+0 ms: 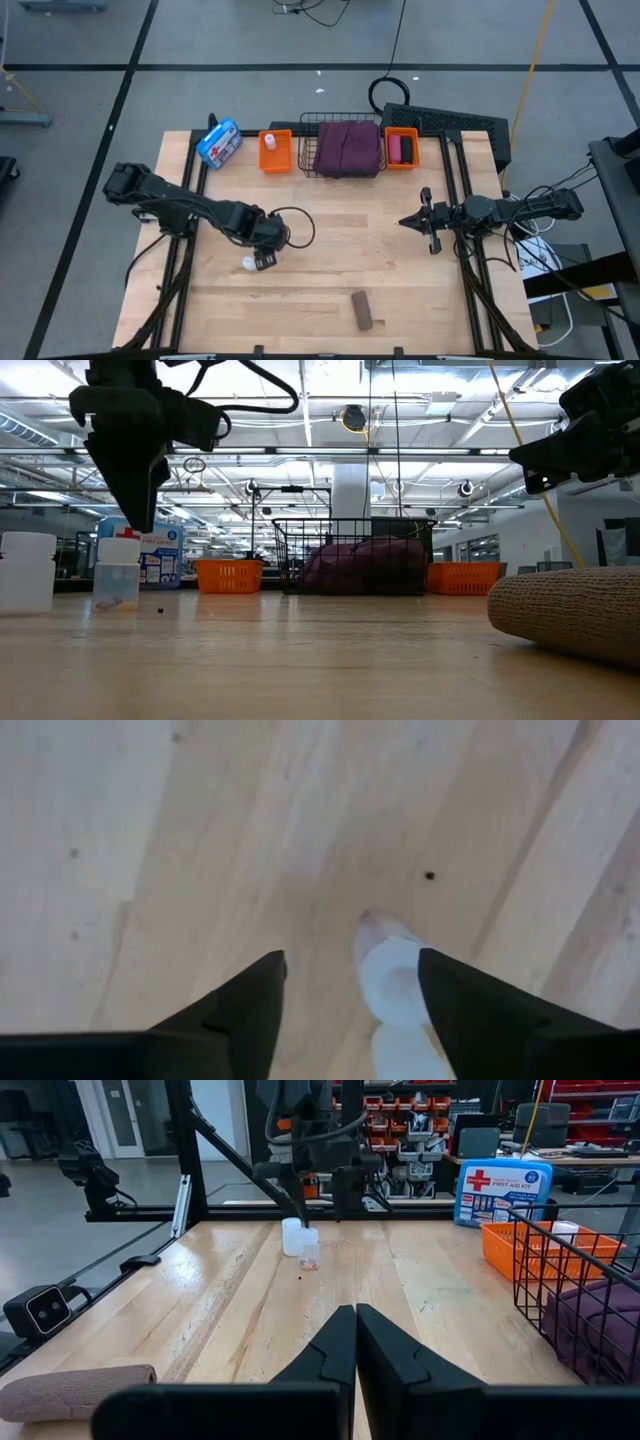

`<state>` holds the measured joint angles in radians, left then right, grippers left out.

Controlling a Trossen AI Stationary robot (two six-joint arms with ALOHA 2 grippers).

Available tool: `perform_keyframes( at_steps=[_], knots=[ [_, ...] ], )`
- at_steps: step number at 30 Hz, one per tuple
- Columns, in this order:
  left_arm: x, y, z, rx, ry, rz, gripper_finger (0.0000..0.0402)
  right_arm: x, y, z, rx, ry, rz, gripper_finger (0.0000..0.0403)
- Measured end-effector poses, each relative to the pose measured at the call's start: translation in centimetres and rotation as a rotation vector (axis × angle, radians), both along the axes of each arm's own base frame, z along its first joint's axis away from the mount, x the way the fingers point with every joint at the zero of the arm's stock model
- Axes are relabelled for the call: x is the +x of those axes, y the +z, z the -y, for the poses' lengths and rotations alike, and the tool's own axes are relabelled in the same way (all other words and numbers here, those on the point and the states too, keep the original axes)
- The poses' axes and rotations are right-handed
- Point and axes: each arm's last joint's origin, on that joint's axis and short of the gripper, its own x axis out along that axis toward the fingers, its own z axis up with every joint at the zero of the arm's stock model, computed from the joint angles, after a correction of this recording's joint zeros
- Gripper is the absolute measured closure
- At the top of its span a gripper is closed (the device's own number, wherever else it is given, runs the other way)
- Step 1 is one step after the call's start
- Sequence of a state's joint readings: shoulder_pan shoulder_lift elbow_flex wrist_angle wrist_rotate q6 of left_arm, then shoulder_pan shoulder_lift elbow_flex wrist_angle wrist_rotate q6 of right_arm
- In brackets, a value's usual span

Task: Pick & place medical supplies in basket/bin
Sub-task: Put the right pill bottle into the left orange bin

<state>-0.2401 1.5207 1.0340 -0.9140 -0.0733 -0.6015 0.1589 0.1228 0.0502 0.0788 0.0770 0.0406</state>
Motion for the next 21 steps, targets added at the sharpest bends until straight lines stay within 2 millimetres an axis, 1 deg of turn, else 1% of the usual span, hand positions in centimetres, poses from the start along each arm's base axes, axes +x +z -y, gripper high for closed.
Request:
perform_keyframes(
  at_steps=[5, 9, 13, 21],
  knots=[
    [0.00, 0.01, 0.07, -0.016, -0.029, -0.005, 0.0111, 0.00, 0.00, 0.00, 0.000, 0.000, 0.000, 0.0403],
    [-0.02, 0.00, 0.14, -0.033, -0.040, -0.010, 0.0087, 0.00, 0.00, 0.00, 0.000, 0.000, 0.000, 0.0403],
    [-0.09, 0.01, 0.41, -0.036, -0.061, -0.012, 0.0076, 0.00, 0.00, 0.00, 0.000, 0.000, 0.000, 0.0403],
    [-0.19, 0.02, 0.79, -0.016, -0.052, -0.005, 0.0076, 0.00, 0.00, 0.00, 0.000, 0.000, 0.000, 0.0403]
  ],
)
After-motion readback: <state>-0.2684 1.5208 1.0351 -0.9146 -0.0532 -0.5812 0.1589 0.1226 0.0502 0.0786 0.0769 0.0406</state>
